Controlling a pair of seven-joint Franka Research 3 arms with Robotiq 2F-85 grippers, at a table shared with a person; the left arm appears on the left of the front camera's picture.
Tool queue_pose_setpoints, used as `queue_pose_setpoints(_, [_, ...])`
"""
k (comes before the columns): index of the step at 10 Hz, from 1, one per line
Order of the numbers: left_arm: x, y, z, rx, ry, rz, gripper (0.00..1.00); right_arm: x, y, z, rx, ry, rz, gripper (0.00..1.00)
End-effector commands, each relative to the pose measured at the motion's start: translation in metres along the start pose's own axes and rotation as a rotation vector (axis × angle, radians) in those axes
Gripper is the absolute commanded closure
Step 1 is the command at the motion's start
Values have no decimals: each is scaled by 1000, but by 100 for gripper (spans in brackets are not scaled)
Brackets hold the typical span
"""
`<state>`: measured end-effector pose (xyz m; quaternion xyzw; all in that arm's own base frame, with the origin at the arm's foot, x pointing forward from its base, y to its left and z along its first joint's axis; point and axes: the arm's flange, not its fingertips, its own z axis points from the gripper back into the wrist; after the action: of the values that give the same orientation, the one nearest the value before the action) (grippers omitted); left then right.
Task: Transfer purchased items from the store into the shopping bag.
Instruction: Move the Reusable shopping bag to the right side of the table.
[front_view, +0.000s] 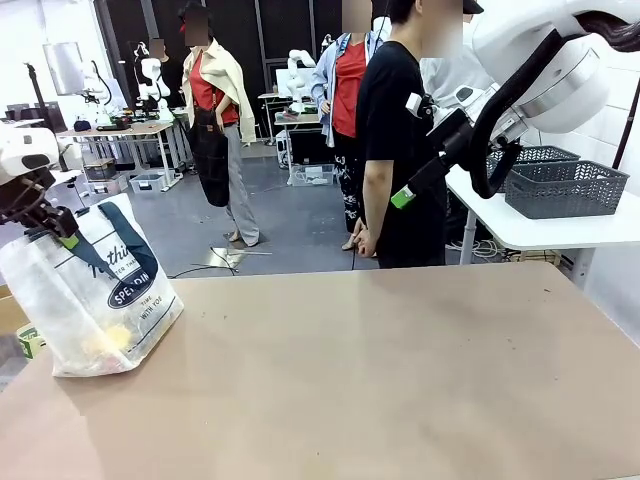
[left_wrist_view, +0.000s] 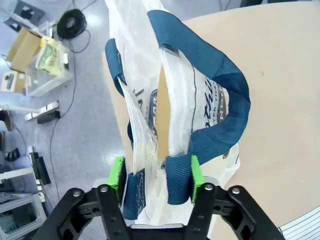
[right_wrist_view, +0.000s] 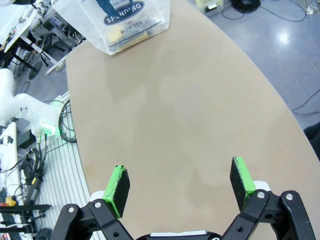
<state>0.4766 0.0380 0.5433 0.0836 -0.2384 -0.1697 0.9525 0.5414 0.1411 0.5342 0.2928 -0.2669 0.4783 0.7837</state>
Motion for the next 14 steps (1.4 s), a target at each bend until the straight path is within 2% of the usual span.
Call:
queue_pose_setpoints(1, [1,-2,10,-5,-5,-1,0,-2,2,-1,5,-2,-5,0])
queue_pose_setpoints(8, [-1,-6,19,0,-25,-34,0,-2,2,-1,5,-2,-5,0])
queue_pose_setpoints(12, [11,-15,38,29,-101,-54,0,-2,2,-1,5,-2,-5,0])
queue_pose_setpoints(14, [26,-26,50,-72,-154,-130,0,-2,2,-1,5,-2,-5,0])
